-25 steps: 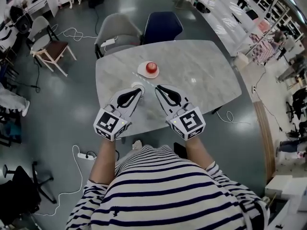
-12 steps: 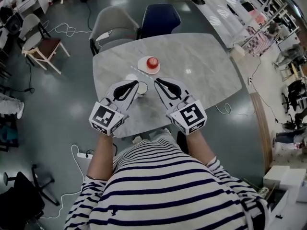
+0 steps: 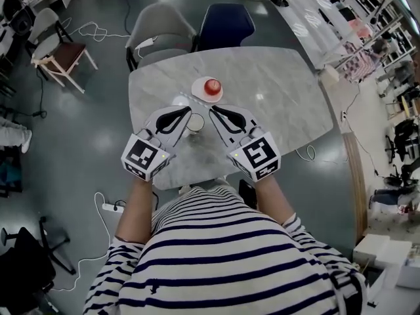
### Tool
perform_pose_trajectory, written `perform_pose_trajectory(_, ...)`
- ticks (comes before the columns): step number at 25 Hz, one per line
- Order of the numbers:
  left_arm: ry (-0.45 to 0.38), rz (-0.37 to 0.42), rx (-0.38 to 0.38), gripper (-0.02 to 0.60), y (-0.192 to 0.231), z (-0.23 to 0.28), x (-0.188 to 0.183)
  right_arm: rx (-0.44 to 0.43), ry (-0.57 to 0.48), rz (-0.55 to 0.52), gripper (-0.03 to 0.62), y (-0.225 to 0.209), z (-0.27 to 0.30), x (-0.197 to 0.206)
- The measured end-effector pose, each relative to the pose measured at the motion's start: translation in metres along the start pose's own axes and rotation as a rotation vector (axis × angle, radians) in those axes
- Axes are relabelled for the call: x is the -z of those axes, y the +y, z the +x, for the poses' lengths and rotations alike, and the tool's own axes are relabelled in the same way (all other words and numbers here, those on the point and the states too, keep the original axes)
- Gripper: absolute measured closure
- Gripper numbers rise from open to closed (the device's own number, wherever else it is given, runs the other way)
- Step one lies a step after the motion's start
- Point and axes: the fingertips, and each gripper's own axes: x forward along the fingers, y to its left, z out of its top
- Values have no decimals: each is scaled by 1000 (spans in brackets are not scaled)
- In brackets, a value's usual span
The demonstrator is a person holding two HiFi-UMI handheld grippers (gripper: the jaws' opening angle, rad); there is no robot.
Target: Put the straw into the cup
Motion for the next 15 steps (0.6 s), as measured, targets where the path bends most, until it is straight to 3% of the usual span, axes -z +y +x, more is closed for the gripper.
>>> perform_pose_trajectory(15,26,-40,-9,575,19,12,24,-7,207,33,569,-10,17,55)
